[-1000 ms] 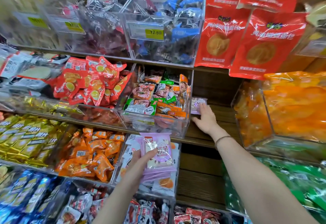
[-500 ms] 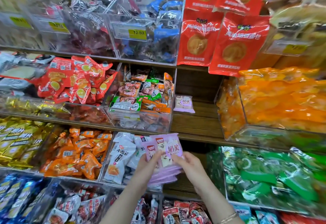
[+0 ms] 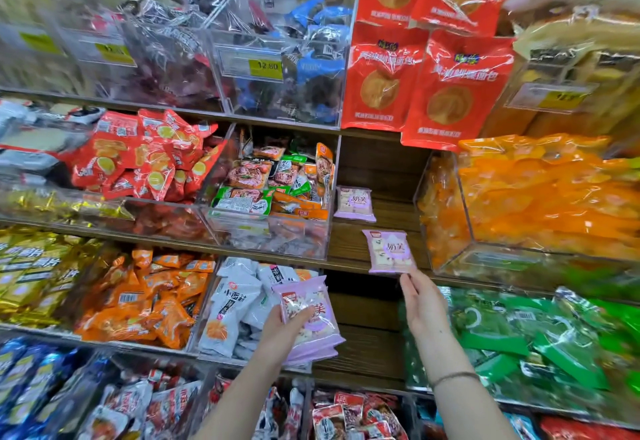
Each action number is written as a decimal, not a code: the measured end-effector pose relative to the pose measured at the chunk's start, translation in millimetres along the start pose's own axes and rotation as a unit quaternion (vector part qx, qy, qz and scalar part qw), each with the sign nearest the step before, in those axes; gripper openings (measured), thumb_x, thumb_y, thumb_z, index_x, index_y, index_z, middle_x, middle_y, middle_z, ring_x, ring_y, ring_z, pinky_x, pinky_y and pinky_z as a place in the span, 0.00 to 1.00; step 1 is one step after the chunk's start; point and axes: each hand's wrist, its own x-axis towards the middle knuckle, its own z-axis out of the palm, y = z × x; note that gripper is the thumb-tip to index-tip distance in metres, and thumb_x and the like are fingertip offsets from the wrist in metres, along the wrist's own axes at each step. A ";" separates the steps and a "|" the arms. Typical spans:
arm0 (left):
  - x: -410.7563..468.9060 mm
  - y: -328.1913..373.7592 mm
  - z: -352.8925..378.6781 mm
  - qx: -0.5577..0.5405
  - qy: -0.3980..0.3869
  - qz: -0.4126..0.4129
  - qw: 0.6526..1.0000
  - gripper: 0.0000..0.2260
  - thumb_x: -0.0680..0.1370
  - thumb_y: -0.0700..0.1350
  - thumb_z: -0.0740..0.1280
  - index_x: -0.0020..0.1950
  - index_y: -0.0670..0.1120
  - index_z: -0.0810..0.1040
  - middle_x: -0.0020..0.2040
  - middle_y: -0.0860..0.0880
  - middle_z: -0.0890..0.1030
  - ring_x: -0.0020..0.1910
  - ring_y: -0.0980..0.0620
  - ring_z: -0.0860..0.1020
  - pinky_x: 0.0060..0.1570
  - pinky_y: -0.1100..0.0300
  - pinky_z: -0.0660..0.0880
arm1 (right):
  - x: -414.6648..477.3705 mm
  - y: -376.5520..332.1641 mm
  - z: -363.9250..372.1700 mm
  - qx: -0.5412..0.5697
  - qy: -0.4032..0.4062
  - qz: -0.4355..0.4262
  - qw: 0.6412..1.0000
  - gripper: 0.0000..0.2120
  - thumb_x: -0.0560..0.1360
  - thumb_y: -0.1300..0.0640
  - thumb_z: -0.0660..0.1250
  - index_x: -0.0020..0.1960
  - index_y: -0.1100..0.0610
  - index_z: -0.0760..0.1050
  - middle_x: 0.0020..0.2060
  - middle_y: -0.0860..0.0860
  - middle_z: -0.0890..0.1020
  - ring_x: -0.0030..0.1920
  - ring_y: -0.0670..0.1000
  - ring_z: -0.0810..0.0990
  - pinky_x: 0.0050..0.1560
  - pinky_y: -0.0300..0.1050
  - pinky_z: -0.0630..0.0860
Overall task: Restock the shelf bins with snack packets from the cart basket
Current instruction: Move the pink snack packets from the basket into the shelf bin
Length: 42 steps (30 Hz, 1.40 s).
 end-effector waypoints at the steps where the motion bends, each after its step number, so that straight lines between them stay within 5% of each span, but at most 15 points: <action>1: 0.1 0.0 0.2 0.002 0.002 -0.001 1.000 0.44 0.71 0.62 0.70 0.78 0.48 0.52 0.77 0.47 0.60 0.72 0.45 0.64 0.67 0.48 0.64 | -3.4 3.1 -4.0 0.003 0.013 -0.023 1.000 0.20 0.77 0.64 0.65 0.67 0.66 0.67 0.62 0.59 0.75 0.55 0.49 0.77 0.59 0.40 0.72; 4: 1.2 -1.1 -1.0 0.002 0.003 -0.003 1.000 0.42 0.70 0.61 0.71 0.77 0.47 0.56 0.75 0.47 0.63 0.69 0.46 0.67 0.66 0.48 0.65 | -17.5 12.8 -9.3 -0.227 0.042 -0.146 0.962 0.18 0.75 0.63 0.67 0.63 0.58 0.68 0.61 0.57 0.73 0.56 0.51 0.76 0.56 0.43 0.73; 7: 2.5 -1.7 -1.5 0.010 -0.001 -0.007 1.000 0.42 0.70 0.61 0.71 0.77 0.48 0.57 0.75 0.47 0.64 0.69 0.45 0.67 0.67 0.46 0.65 | -13.4 14.1 -2.2 -0.537 -0.060 -0.366 0.758 0.15 0.75 0.63 0.65 0.61 0.56 0.71 0.62 0.54 0.71 0.63 0.53 0.71 0.65 0.49 0.70; 10: 3.0 -1.9 -1.8 0.008 -0.005 -0.010 1.000 0.42 0.69 0.62 0.72 0.77 0.49 0.57 0.75 0.48 0.64 0.68 0.46 0.68 0.66 0.46 0.65 | 6.0 -0.1 16.0 -0.704 -0.103 -0.438 0.550 0.19 0.76 0.61 0.61 0.66 0.57 0.69 0.69 0.54 0.67 0.72 0.54 0.62 0.73 0.51 0.59; 12: 4.1 -2.7 -2.4 0.006 -0.004 -0.017 1.000 0.44 0.69 0.62 0.71 0.77 0.49 0.54 0.76 0.48 0.62 0.71 0.45 0.65 0.67 0.46 0.65 | 18.4 -7.1 21.2 -0.776 -0.095 -0.416 0.465 0.19 0.76 0.58 0.58 0.67 0.55 0.67 0.70 0.53 0.67 0.72 0.54 0.62 0.74 0.52 0.57; 13: 4.8 -3.0 -2.8 0.003 -0.003 -0.020 1.000 0.45 0.68 0.63 0.72 0.78 0.49 0.53 0.76 0.47 0.61 0.72 0.44 0.64 0.67 0.46 0.65 | 21.4 -7.6 21.5 -0.796 -0.083 -0.395 0.451 0.19 0.77 0.57 0.57 0.68 0.55 0.66 0.69 0.53 0.68 0.71 0.54 0.63 0.73 0.51 0.58; 19: 5.8 -4.3 -4.4 0.005 -0.005 -0.045 0.999 0.49 0.67 0.65 0.71 0.78 0.51 0.49 0.78 0.48 0.56 0.74 0.43 0.61 0.68 0.44 0.64 | 21.1 4.0 15.4 -0.815 -0.010 -0.392 0.427 0.21 0.78 0.49 0.58 0.69 0.56 0.69 0.60 0.58 0.74 0.60 0.58 0.72 0.54 0.52 0.73; 24: 5.3 -3.0 -5.1 -0.004 -0.017 -0.047 0.999 0.53 0.60 0.67 0.72 0.78 0.51 0.51 0.77 0.47 0.58 0.73 0.44 0.62 0.68 0.43 0.63 | 52.0 -13.4 38.2 -0.833 -0.014 -0.365 0.415 0.22 0.80 0.47 0.52 0.71 0.54 0.64 0.63 0.59 0.71 0.62 0.59 0.69 0.58 0.51 0.70; 31: 6.2 -5.6 -6.1 -0.016 -0.018 -0.031 0.999 0.48 0.67 0.64 0.72 0.78 0.50 0.49 0.77 0.47 0.58 0.73 0.45 0.63 0.69 0.45 0.63 | 115.1 -30.6 77.1 -0.863 -0.044 -0.292 0.410 0.27 0.79 0.44 0.52 0.75 0.54 0.57 0.71 0.59 0.63 0.71 0.60 0.60 0.68 0.54 0.62; 34: 4.1 -2.7 -4.3 -0.005 -0.016 -0.023 1.000 0.41 0.70 0.62 0.71 0.76 0.49 0.56 0.74 0.48 0.64 0.63 0.51 0.68 0.67 0.48 0.65 | 131.1 -31.8 85.0 -0.865 -0.048 -0.267 0.423 0.28 0.79 0.43 0.53 0.75 0.54 0.56 0.73 0.59 0.60 0.73 0.61 0.57 0.72 0.55 0.57; 37: 1.2 0.9 -2.5 -0.001 -0.018 -0.019 1.000 0.38 0.70 0.61 0.71 0.74 0.50 0.61 0.73 0.48 0.67 0.62 0.52 0.69 0.65 0.50 0.67 | 130.7 -32.1 84.6 -0.844 -0.064 -0.260 0.465 0.29 0.79 0.44 0.54 0.76 0.55 0.52 0.75 0.58 0.57 0.74 0.61 0.54 0.74 0.54 0.51; 42: 0.1 0.5 -1.9 -0.029 -0.020 -0.029 0.999 0.46 0.68 0.62 0.72 0.78 0.50 0.53 0.77 0.47 0.60 0.73 0.44 0.63 0.68 0.47 0.64 | 72.3 -15.6 57.7 -0.677 -0.082 -0.367 0.632 0.26 0.79 0.53 0.59 0.74 0.60 0.60 0.73 0.57 0.63 0.74 0.56 0.58 0.74 0.48 0.54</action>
